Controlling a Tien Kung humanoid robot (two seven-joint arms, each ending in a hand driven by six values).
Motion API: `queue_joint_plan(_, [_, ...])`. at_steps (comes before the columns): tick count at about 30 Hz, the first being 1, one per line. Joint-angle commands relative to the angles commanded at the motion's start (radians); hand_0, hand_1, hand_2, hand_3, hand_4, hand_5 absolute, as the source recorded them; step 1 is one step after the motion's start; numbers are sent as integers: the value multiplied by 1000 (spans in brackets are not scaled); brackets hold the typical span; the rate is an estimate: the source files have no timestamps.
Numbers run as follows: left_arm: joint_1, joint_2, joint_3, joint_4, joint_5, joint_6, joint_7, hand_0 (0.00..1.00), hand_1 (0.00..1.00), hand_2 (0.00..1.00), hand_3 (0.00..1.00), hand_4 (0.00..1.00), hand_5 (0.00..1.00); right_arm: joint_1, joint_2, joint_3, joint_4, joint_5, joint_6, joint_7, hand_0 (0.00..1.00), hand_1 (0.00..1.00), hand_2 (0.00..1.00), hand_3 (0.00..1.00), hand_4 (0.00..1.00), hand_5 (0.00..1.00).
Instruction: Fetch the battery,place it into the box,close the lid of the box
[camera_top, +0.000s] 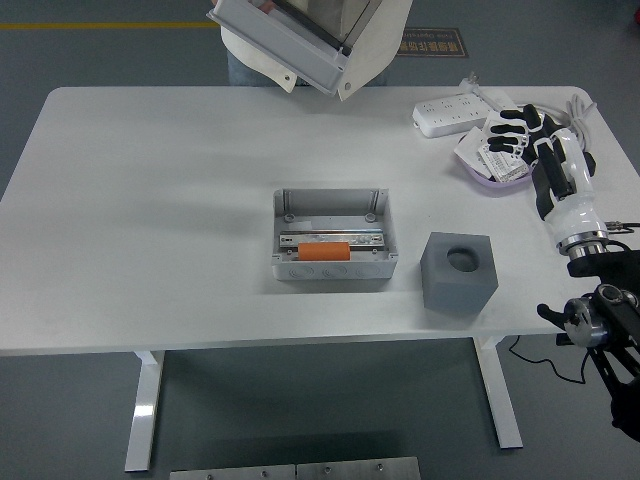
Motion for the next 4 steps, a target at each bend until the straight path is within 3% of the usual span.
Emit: queue_joint_plan(4, [0,0,9,0,-8,-1,-2,647,721,625,598,615,346,0,-1,2,2,-1,0,-1,544,500,550,593,910,798])
